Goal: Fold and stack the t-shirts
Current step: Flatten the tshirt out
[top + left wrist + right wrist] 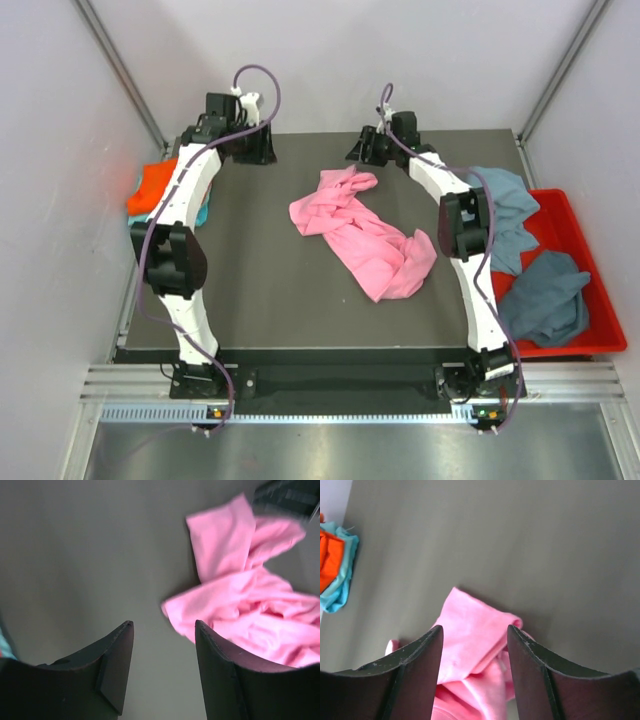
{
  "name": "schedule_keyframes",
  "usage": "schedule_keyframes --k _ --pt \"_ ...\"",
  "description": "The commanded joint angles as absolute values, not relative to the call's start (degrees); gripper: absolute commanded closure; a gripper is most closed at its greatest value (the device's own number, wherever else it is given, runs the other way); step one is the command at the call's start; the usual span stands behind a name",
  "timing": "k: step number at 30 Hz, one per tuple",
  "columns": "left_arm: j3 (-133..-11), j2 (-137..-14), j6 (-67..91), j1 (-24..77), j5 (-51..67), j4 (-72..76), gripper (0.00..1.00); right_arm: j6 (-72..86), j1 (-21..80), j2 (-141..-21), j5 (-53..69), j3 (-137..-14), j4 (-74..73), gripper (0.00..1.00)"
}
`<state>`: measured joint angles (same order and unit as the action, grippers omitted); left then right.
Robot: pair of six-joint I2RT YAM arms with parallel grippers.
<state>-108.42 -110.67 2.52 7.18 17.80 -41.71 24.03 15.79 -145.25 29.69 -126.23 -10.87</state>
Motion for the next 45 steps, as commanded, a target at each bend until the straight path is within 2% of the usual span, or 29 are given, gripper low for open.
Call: schedule_keyframes --k 1,5,28,30,33,34,35,41,45 --pt "-119.1 -114.9 -0.7 6.9 16.2 -45.5 0.43 25.6 17.1 -145.1 31.7 -125.4 -8.3 0.46" --pt "-118.5 -114.4 5.1 6.2 18.5 -44.9 0.44 25.0 17.1 -144.3 31.2 -124.7 -9.1 0.46" --pt "-116.3 -110.6 8.2 6.2 20.5 -42.6 0.44 22.7 16.4 -142.9 29.8 -121.3 -10.5 0.49" --pt "-116.5 -110.8 8.7 6.2 20.5 -42.5 0.44 22.8 16.9 -143.7 29.6 -121.5 -10.4 0.52" --pt "-116.6 -110.7 9.2 6.2 20.6 -42.8 0.45 22.9 17.5 -145.3 29.5 -122.3 -10.1 0.76" --pt "-116.5 -110.6 9.1 6.2 20.6 -42.9 0.45 23.1 17.6 -145.4 29.4 -122.8 -9.9 0.96" --pt "-116.4 -110.3 8.8 6.2 20.5 -43.2 0.45 23.3 17.7 -145.4 29.1 -123.0 -9.8 1.00" --pt "-115.1 -109.7 9.4 6.2 20.5 -42.1 0.46 20.2 17.7 -142.0 28.8 -126.3 -9.6 1.00" --pt "-113.7 -109.8 11.4 6.2 22.7 -39.8 0.47 15.7 17.7 -134.9 28.6 -132.0 -8.4 1.00"
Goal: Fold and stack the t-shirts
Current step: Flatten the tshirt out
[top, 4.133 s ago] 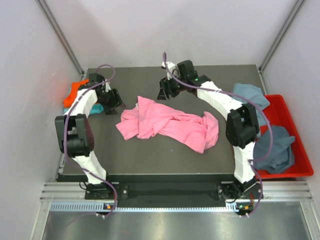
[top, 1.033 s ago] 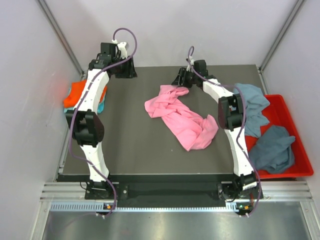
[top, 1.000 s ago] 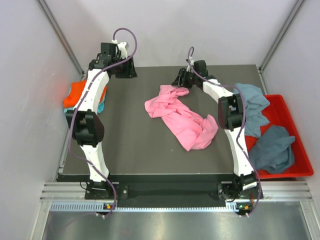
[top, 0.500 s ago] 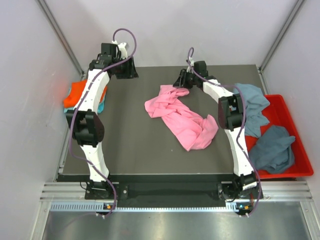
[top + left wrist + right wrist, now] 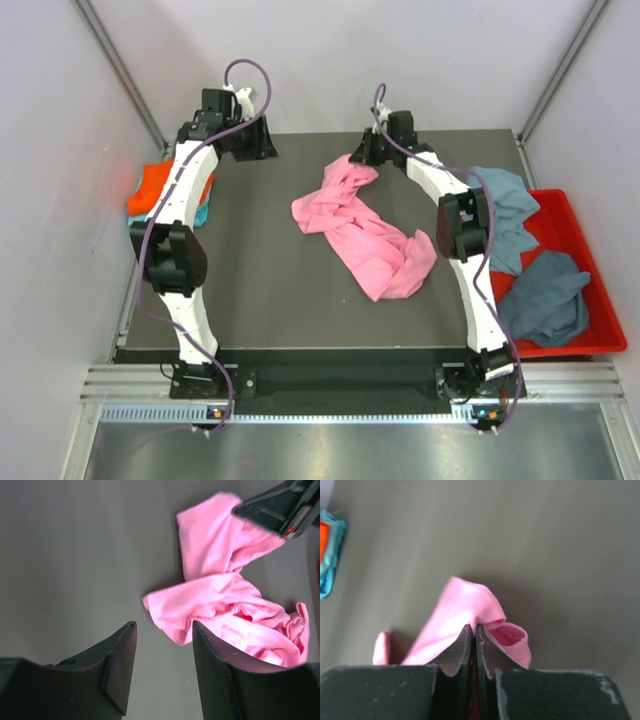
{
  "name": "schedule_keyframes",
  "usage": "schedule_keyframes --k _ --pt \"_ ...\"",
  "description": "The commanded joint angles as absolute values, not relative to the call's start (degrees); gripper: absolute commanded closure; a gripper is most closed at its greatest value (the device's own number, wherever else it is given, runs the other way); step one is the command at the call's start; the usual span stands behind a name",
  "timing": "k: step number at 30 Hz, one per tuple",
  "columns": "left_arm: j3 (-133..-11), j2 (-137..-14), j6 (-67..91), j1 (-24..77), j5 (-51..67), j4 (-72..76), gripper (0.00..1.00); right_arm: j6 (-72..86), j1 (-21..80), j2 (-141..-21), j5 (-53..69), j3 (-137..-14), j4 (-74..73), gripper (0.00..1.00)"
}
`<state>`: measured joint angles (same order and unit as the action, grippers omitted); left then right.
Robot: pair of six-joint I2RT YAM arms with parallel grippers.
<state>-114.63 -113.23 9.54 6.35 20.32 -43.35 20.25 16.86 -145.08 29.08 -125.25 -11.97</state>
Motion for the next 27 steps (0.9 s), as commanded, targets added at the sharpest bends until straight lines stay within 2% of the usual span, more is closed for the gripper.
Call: schedule_keyframes --k 1,6,16,20,22,24,27 --pt "-113.5 -109.8 11.8 6.3 23.5 -39.6 0.47 14.9 17.7 -133.4 28.2 -133.8 -7.4 1.00" --pt "-113.0 -110.9 14.8 6.9 26.7 -39.1 0.49 11.3 17.9 -125.0 26.8 -135.2 -6.5 1.00" --pt "-109.3 -107.8 18.0 7.0 26.6 -33.3 0.50 7.6 21.5 -110.2 29.1 -129.8 -9.7 1.00" --pt "-106.8 -107.7 20.1 7.0 29.1 -31.9 0.49 4.7 22.6 -105.1 27.5 -125.3 -11.9 1.00" --pt "-106.2 -108.7 21.4 7.0 31.2 -32.6 0.49 0.6 22.4 -102.5 21.1 -120.8 -13.7 1.00" --pt "-106.0 -110.0 23.3 7.0 33.4 -34.9 0.50 -2.3 21.2 -101.3 17.0 -117.8 -14.5 1.00" --pt "-104.2 -112.4 27.1 7.0 36.8 -35.2 0.50 -0.4 17.4 -101.7 17.5 -113.2 -14.8 1.00"
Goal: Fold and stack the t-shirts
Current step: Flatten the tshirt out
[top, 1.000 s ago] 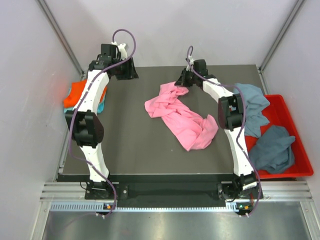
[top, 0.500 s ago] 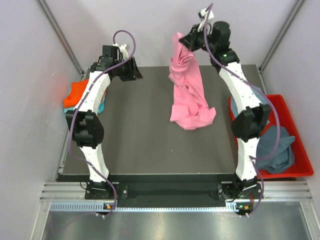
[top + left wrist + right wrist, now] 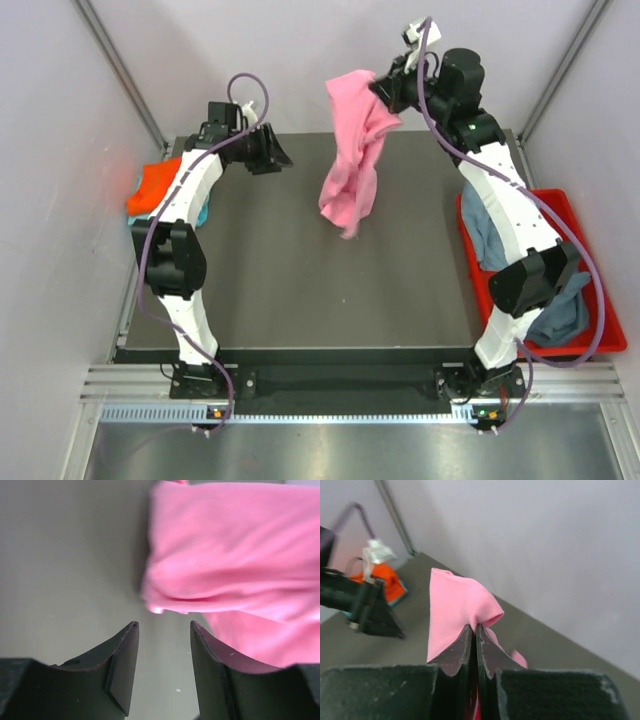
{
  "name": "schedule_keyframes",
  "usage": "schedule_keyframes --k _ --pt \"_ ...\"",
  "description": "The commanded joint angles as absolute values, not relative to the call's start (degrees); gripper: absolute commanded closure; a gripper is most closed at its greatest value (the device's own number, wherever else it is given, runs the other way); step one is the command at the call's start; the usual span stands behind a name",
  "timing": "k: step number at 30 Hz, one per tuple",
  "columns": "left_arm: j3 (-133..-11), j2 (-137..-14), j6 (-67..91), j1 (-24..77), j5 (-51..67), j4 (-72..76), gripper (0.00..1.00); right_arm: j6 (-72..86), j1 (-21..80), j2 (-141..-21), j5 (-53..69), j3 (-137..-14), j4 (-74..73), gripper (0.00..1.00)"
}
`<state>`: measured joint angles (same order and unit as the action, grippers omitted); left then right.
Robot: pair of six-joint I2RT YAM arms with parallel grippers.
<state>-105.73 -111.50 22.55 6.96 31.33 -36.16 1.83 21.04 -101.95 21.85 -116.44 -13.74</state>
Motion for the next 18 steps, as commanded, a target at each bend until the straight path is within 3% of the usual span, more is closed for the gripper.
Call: schedule_keyframes --k 1,6,9,12,18 --pt "-102.8 -112.9 28.5 7.1 37.2 -34.5 0.50 1.6 16.4 -101.9 17.6 -112.9 -14.7 1.00" --pt "-98.1 -115.7 31.5 9.0 36.6 -33.1 0.50 3.4 11.5 -104.4 17.2 -114.3 -13.8 1.00" --pt "-98.3 -118.7 30.6 12.6 35.3 -33.5 0.44 3.3 10.1 -105.8 17.1 -116.5 -13.4 1.00" --pt "-100.3 -123.5 29.0 15.3 34.1 -33.4 0.39 3.3 9.4 -106.8 17.6 -118.6 -13.2 1.00" --pt "-109.4 -131.6 25.8 18.0 30.7 -33.0 0.38 4.0 9.1 -107.0 18.5 -118.4 -13.2 1.00"
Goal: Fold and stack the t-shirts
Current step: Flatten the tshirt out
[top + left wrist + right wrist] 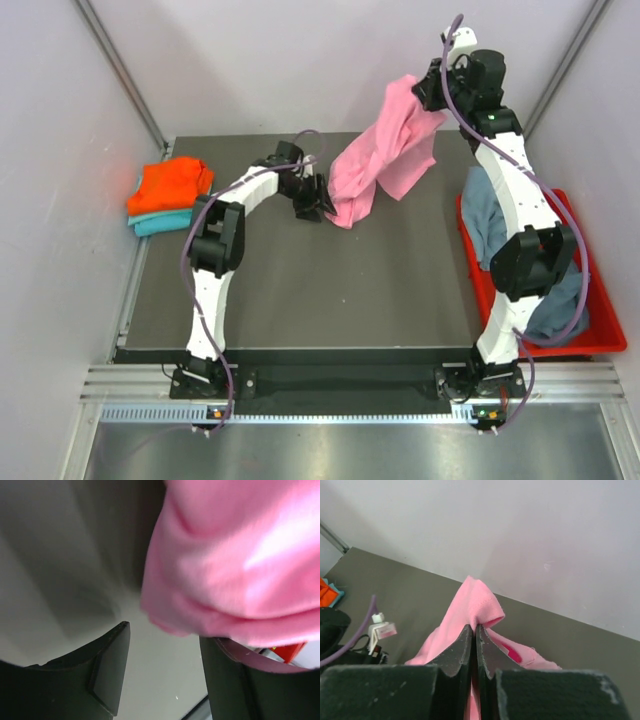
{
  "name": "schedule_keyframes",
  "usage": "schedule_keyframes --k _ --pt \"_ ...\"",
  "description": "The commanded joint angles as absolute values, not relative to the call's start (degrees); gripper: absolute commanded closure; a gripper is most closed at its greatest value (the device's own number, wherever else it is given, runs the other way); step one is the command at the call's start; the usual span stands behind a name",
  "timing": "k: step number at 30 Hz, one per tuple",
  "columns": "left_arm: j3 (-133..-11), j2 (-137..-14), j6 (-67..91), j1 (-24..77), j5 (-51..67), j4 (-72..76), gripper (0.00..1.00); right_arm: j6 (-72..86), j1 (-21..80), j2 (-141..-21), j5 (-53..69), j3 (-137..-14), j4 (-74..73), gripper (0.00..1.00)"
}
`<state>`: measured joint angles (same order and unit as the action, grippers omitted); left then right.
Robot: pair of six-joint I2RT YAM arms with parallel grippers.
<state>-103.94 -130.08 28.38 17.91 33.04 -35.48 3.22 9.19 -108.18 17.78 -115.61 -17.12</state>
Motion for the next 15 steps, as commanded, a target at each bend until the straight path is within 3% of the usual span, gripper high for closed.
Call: schedule_keyframes --k 1,5,7,8,11,15 --pt "-111.6 -132.4 25.6 18.2 30.6 -33.0 0.37 4.0 9.1 -106.9 18.5 -118.2 -13.1 1.00" --pt "-113.9 -134.6 25.3 18.5 29.4 -31.8 0.38 4.0 9.1 -106.7 18.5 -117.7 -13.2 1.00" --pt "-114.3 -135.4 25.0 18.5 30.1 -31.0 0.44 4.0 9.0 -106.8 18.5 -117.8 -13.3 1.00" --pt "-114.3 -135.5 24.5 18.5 30.1 -30.9 0.64 4.0 9.0 -107.0 18.5 -117.7 -13.1 1.00" --pt "-114.0 -134.7 23.9 18.5 30.8 -30.9 0.99 4.1 9.1 -107.0 18.3 -117.8 -13.0 1.00" --pt "-113.4 -131.1 25.4 17.0 32.2 -31.5 1.00 4.1 9.1 -107.0 18.1 -118.0 -12.8 1.00"
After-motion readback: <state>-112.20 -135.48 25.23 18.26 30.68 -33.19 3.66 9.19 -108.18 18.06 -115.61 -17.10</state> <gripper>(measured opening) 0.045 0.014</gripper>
